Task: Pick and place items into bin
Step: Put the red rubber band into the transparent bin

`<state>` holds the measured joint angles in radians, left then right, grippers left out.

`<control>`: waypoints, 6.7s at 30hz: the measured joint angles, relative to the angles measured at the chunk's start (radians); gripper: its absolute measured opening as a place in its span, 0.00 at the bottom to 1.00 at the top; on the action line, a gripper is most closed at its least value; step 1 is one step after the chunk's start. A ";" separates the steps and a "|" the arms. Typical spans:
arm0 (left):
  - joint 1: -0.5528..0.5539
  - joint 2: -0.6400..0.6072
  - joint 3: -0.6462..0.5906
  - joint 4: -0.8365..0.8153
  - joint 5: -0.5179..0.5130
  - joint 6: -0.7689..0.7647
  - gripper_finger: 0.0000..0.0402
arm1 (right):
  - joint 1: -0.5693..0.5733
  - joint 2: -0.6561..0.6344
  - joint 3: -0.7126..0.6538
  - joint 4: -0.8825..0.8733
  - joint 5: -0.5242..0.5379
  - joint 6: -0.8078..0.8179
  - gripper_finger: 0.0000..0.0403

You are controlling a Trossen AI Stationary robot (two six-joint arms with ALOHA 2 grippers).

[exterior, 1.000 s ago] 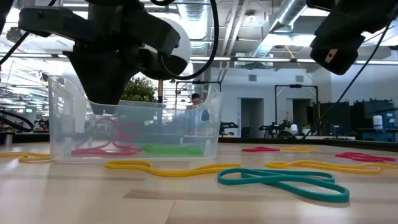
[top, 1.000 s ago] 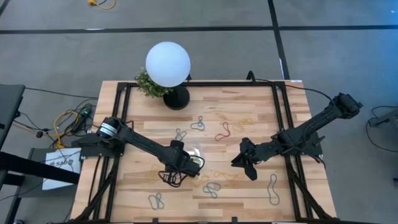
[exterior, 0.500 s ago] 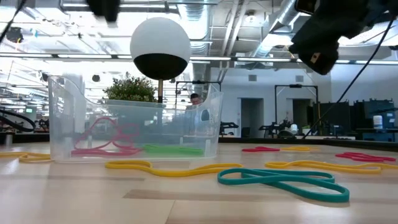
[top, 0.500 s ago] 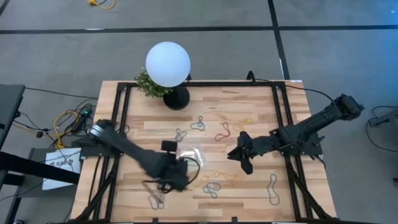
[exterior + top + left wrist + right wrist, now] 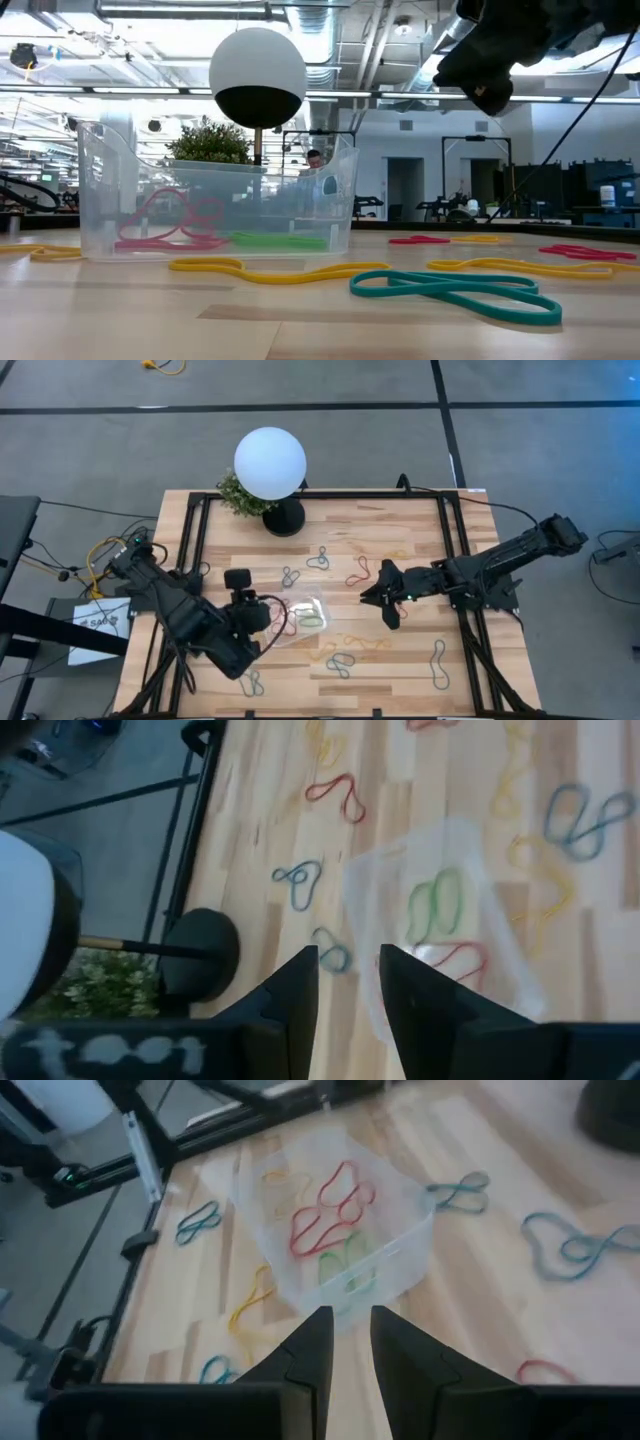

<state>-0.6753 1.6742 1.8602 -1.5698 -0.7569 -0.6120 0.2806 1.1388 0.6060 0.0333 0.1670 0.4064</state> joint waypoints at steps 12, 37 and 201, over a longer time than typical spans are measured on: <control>0.014 -0.375 -0.461 0.112 0.008 -0.100 0.25 | -0.046 0.013 0.003 -0.043 0.028 -0.159 0.16; 0.018 -0.713 -1.195 0.935 -0.018 0.103 0.25 | -0.008 0.417 0.270 -1.022 -0.114 0.512 0.16; 0.018 -0.712 -1.194 0.888 -0.197 0.067 0.25 | -0.295 0.704 0.672 -0.907 -0.117 -0.220 0.29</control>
<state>-0.6575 0.9622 0.6662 -0.6823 -0.9535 -0.5446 -0.0148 1.8430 1.2775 -0.8734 0.0498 0.1862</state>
